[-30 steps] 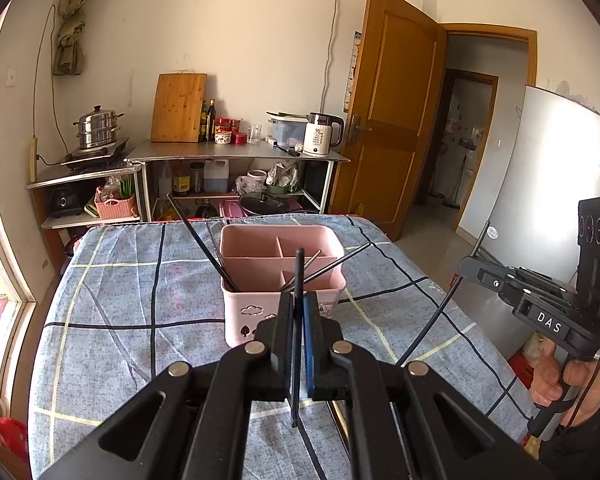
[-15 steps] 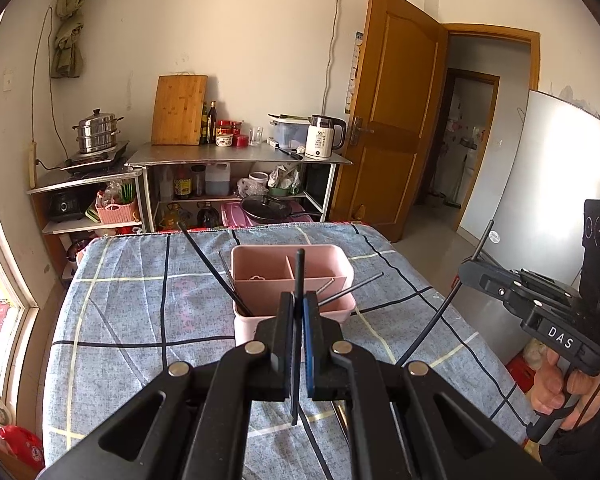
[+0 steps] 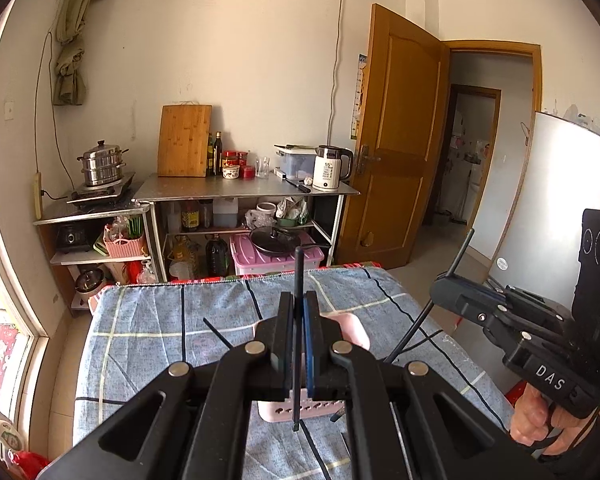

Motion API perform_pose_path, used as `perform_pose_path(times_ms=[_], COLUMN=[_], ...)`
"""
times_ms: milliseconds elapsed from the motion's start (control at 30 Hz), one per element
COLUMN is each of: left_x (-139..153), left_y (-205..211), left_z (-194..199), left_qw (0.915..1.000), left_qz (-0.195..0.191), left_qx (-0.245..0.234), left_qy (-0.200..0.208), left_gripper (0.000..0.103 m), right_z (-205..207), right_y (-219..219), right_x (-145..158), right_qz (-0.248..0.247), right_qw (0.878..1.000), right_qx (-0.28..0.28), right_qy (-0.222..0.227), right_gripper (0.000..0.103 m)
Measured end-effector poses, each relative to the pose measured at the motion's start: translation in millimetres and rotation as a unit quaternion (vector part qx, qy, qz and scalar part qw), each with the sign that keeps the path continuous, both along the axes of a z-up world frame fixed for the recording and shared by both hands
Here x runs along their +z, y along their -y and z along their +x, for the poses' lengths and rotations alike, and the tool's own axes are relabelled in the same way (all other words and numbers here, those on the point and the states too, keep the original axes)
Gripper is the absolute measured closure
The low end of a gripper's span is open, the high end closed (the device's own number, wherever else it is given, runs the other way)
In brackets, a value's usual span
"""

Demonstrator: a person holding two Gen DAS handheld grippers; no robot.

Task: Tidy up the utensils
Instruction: 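Lift the held chopsticks upright and carry them over the pink basket with both tools, then lower the chopsticks into the basket and open both tools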

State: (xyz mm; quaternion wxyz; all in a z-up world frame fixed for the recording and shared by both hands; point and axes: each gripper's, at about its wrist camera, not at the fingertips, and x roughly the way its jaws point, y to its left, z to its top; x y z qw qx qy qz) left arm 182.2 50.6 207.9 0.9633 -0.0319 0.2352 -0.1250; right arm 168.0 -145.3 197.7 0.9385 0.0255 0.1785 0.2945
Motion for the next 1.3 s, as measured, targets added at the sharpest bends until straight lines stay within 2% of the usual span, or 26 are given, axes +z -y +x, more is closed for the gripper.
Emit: perform_pose_path(times_ms=[200,333,767,1033,1167,1300], left_x=[16,13,-44,-79,-91,-93], left_y=[-5,-6,-5,-4,-5,-9], left_z=[19,32,61,66,67,62], left_qw=[0.9996,0.9993,0.9996,0.9987,0.9977,0.9974], left_qz=[-0.003,-0.008,-0.028,-0.027,-0.031,-0.034], left_qx=[0.012,0.017,0.004,0.004,0.006,0.009], left_qy=[0.024,0.032,0.003,-0.042,-0.061,-0.062], left_gripper=[0.098,0.098,0.098,0.098,0.098,0.095], right_z=[24,37,59,67,69,71], right_y=[-9,-11,-11,-12,-11,-7], right_x=[9,8,-32,-57,-69,-75], right_qz=[0.014,0.019,0.000,-0.021,-0.028,-0.028], right_qw=[1.000,0.999,0.998,0.997,0.996,0.995], right_qx=[-0.014,-0.025,-0.051,-0.044,-0.038,-0.033], right_qy=[0.010,0.012,-0.022,-0.060,-0.079,-0.094], right_gripper=[0.098,0.098,0.098,0.098,0.098,0.098])
